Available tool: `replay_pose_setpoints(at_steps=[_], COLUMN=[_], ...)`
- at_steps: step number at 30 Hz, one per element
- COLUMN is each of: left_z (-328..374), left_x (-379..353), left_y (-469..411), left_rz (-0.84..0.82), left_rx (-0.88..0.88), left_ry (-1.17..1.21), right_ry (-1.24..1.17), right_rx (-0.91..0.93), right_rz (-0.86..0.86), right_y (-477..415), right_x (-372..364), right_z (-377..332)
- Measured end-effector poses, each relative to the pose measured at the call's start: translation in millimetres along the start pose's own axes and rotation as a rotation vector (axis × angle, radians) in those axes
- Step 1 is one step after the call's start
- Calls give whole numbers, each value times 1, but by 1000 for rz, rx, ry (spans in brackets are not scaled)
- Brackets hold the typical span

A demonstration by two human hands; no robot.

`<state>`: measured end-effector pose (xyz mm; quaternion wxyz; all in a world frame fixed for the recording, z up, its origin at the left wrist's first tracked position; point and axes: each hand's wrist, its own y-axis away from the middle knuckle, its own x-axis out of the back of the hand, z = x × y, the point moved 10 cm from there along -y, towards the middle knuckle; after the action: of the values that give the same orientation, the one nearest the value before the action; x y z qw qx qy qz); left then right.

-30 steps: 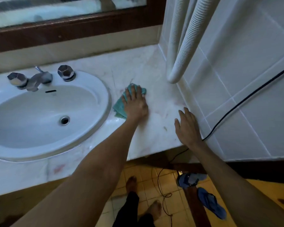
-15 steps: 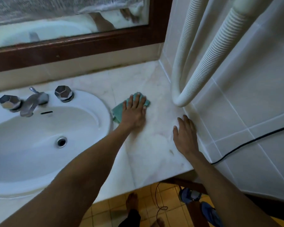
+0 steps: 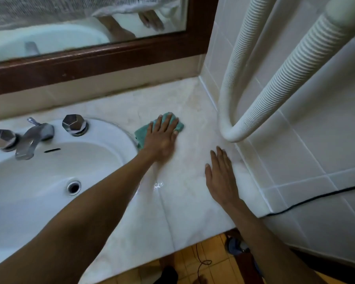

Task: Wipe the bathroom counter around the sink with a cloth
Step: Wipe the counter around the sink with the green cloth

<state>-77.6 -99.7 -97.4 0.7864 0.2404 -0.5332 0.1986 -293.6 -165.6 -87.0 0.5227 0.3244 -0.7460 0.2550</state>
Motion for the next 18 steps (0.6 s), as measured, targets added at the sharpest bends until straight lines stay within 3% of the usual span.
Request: replay_pose_setpoints(at_steps=[4, 12, 18], left_z=[13, 18, -58], left_x=[-3, -11, 30], left_y=[-22, 30, -52], left_rz=[-1, -87, -32], left_rx=[96, -275, -72], left_ry=[28, -55, -3], right_ry=[-7, -18, 0], right_rx=[-18, -52, -52], right_rz=[21, 8, -9], right_y=[-8, -49, -94], right_x=[-3, -10, -23], right_z=[-3, -26, -33])
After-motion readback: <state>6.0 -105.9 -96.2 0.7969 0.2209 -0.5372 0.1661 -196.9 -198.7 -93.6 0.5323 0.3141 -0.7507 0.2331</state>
